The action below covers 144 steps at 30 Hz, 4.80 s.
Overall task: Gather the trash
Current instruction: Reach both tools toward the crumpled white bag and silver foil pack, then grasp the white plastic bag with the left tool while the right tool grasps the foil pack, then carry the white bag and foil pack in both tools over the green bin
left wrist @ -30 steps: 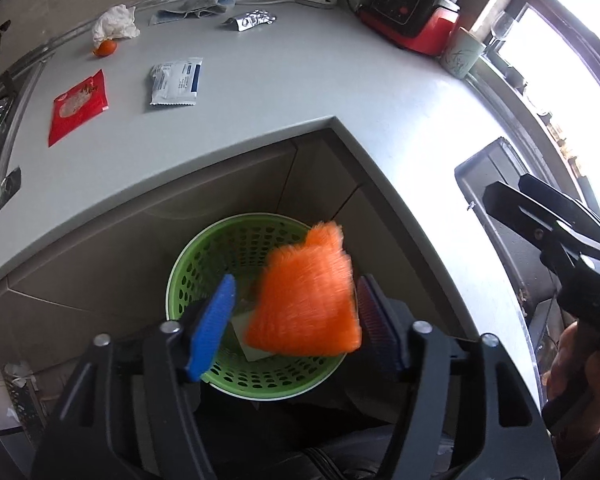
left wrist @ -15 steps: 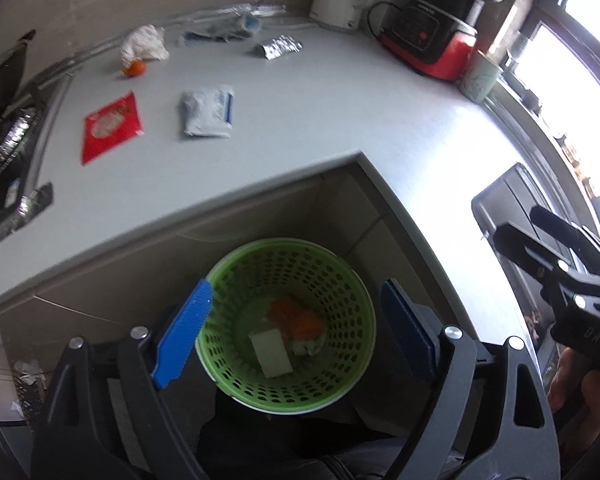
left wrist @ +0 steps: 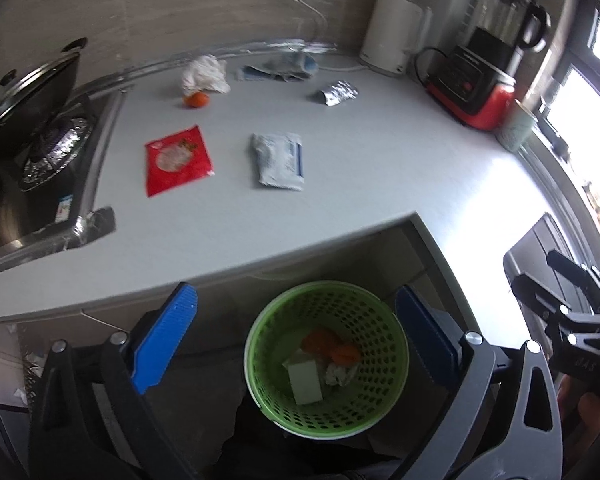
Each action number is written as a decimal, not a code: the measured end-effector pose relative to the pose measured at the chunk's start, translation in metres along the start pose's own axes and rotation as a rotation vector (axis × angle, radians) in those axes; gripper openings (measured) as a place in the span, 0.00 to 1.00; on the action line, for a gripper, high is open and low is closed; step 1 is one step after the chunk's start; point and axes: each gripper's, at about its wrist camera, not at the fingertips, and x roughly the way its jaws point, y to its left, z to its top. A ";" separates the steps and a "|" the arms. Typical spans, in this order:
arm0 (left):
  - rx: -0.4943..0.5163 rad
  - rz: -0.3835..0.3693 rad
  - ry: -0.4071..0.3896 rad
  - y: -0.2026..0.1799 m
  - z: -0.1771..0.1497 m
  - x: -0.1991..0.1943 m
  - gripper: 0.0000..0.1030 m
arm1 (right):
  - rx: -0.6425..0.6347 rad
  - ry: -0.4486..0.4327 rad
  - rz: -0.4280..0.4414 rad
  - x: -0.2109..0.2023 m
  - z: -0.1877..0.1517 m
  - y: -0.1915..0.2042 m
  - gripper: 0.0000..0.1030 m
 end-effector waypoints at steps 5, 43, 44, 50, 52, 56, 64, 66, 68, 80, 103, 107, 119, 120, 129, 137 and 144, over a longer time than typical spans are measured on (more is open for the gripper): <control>-0.041 0.010 -0.029 0.026 0.029 0.002 0.93 | -0.012 -0.001 0.011 0.012 0.019 0.010 0.98; -0.022 0.095 -0.051 0.150 0.302 0.234 0.93 | 0.043 0.007 -0.072 0.226 0.234 0.066 0.98; -0.024 0.098 -0.043 0.152 0.305 0.240 0.93 | 0.059 0.006 -0.084 0.235 0.238 0.064 0.98; -0.013 0.114 -0.001 0.154 0.320 0.278 0.93 | 0.206 0.032 -0.133 0.280 0.251 0.042 0.98; -0.002 0.116 0.012 0.155 0.324 0.288 0.92 | 0.234 0.036 -0.150 0.290 0.254 0.037 0.98; 0.008 0.090 0.029 0.156 0.330 0.300 0.81 | 0.277 0.054 -0.179 0.315 0.260 0.031 0.98; 0.032 0.077 0.053 0.159 0.332 0.313 0.38 | 0.329 0.088 -0.249 0.353 0.265 0.021 0.98; 0.042 0.079 0.047 0.158 0.334 0.312 0.29 | 0.336 0.095 -0.279 0.361 0.266 0.021 0.98; 0.052 0.080 0.040 0.156 0.335 0.311 0.27 | 0.341 0.102 -0.295 0.367 0.266 0.021 0.98; 0.057 0.059 -0.005 0.158 0.342 0.294 0.21 | 0.310 0.122 -0.330 0.385 0.261 0.024 0.52; -0.016 -0.021 -0.116 0.182 0.332 0.200 0.20 | 0.231 0.019 -0.134 0.289 0.253 0.040 0.50; 0.008 -0.023 -0.158 0.169 0.321 0.162 0.20 | 0.199 -0.004 -0.102 0.253 0.243 0.048 0.50; 0.069 -0.040 -0.150 0.092 0.219 0.068 0.20 | 0.139 0.016 -0.025 0.143 0.167 0.050 0.51; 0.073 -0.037 -0.141 0.083 0.206 0.061 0.20 | 0.136 0.020 -0.021 0.135 0.159 0.048 0.51; 0.083 -0.104 -0.052 0.033 0.116 0.031 0.20 | 0.078 0.044 0.021 0.075 0.090 0.046 0.51; 0.108 -0.132 -0.018 0.000 0.050 0.009 0.20 | 0.030 0.048 0.051 0.031 0.046 0.046 0.51; 0.111 -0.122 -0.007 -0.016 0.013 -0.004 0.20 | -0.002 0.051 0.071 0.009 0.021 0.047 0.51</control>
